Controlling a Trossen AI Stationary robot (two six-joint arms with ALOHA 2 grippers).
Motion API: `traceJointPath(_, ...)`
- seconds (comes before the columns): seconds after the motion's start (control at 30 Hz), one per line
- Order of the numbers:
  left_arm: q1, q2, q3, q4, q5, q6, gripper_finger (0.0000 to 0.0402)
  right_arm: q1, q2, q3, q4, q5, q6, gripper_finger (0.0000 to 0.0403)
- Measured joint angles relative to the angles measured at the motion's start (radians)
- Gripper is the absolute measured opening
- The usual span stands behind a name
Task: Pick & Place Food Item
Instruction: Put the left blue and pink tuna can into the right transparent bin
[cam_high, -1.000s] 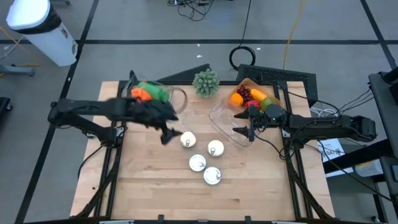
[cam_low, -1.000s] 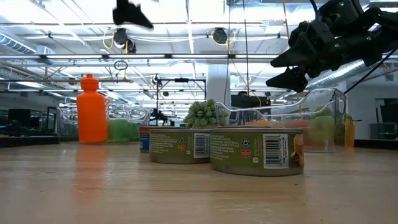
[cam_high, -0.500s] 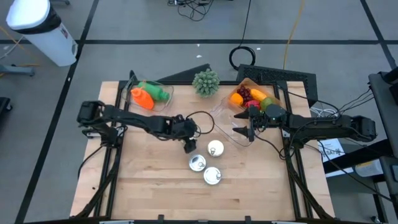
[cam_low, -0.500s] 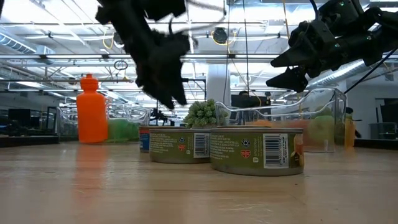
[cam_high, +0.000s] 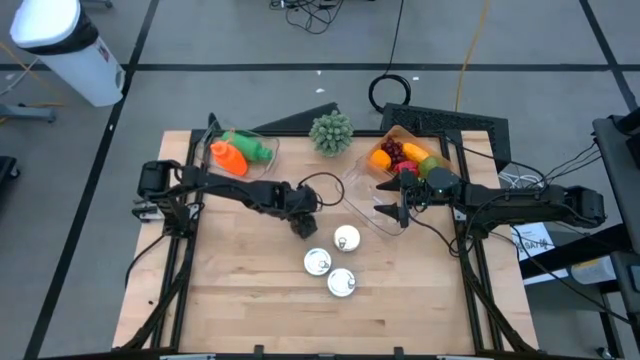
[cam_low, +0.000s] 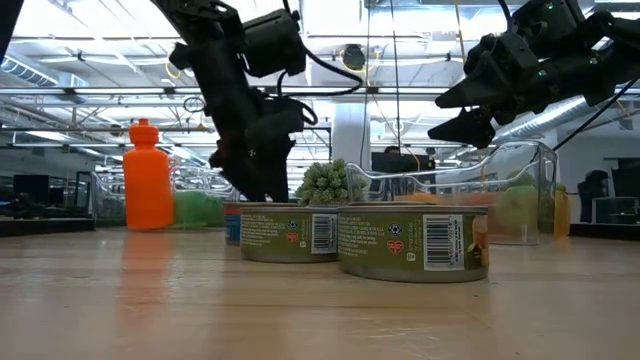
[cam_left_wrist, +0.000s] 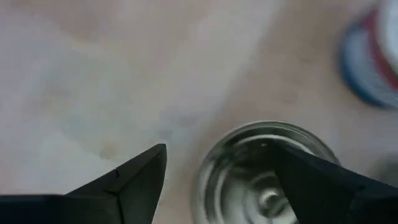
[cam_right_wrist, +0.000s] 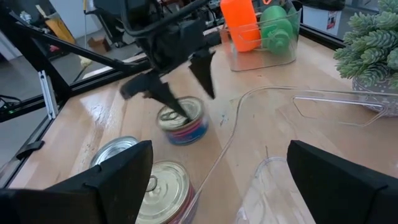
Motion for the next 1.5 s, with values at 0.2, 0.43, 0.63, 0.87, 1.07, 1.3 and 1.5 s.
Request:
traceJointPath(0.2,-0.008,0.001,0.000,-0.007,0.376,-0.001,0.0292,0.000,0.000,0.000,-0.001,0.000,-0.002,0.0354)
traceJointPath(0.43,-0.060,-0.015,0.001,-0.062,0.511,-0.027,0.0278,0.000,0.000,0.000,-0.004,0.000,-0.006,0.0354)
traceJointPath(0.63,-0.089,-0.056,0.000,-0.239,0.388,-0.218,0.0275,0.000,0.000,0.000,-0.005,0.000,-0.006,0.0354)
traceJointPath(0.87,-0.201,-0.126,0.000,-0.346,0.141,-0.425,0.0268,0.000,0.000,0.000,-0.005,0.000,-0.006,0.0354)
traceJointPath(1.07,-0.260,-0.096,-0.003,-0.361,0.029,-0.538,0.0252,0.000,0.000,0.000,-0.005,0.000,-0.010,0.0354)
traceJointPath(1.3,-0.295,-0.087,-0.003,-0.371,0.012,-0.659,0.0234,0.000,0.000,0.000,-0.005,0.000,-0.010,0.0354)
traceJointPath(1.5,-0.319,-0.080,-0.011,-0.429,0.005,-0.751,0.0215,0.000,0.000,0.000,-0.005,0.000,-0.009,0.0354)
